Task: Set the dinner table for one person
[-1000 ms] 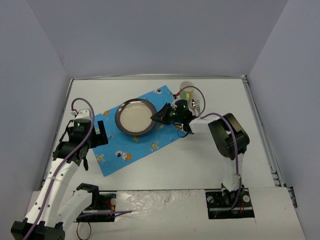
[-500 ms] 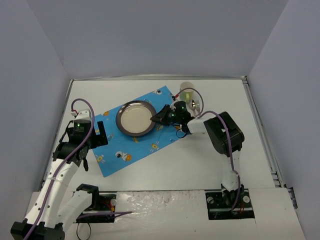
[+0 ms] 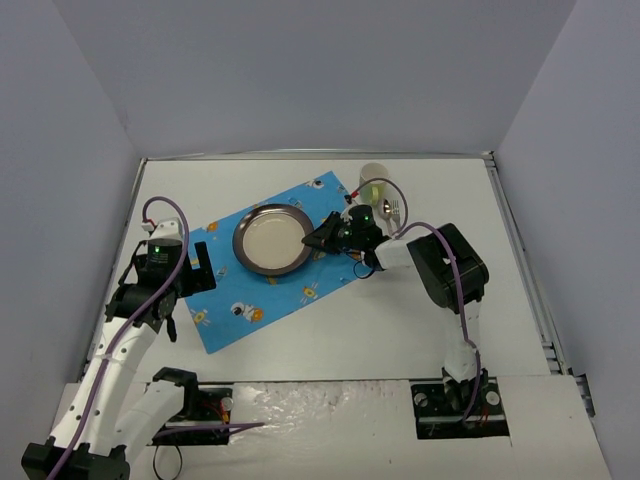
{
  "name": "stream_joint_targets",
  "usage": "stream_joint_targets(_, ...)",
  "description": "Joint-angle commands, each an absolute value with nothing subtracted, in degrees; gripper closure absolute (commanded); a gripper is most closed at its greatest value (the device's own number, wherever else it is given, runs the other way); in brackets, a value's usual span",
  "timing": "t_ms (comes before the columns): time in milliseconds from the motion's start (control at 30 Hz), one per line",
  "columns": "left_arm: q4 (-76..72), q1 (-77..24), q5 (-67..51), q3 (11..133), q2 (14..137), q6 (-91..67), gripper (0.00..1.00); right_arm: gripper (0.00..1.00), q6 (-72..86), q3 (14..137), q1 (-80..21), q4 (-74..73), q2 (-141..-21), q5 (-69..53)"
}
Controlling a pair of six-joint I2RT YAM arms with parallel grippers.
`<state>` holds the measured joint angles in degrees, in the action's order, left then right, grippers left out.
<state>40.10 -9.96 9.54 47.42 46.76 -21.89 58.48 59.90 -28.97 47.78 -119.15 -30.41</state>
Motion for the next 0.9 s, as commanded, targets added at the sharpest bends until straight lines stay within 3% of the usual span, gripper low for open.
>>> stream_joint_targets(0, 38.4, -9.5, 10.7, 49.0, 46.8, -22.3, 0.03, 1.00, 60.0, 60.6, -29.2, 61.2, -114.1, -33.9)
stream_joint_targets(833, 38.4, -9.5, 10.5, 49.0, 46.8, -22.3, 0.03, 1.00, 58.2, 55.7, -28.4, 61.5, -116.0, -33.1)
stream_joint_targets(867, 38.4, -9.5, 10.6, 49.0, 46.8, -22.3, 0.03, 0.95, 58.0, 55.5, -28.3, 61.1, -116.0, -32.8)
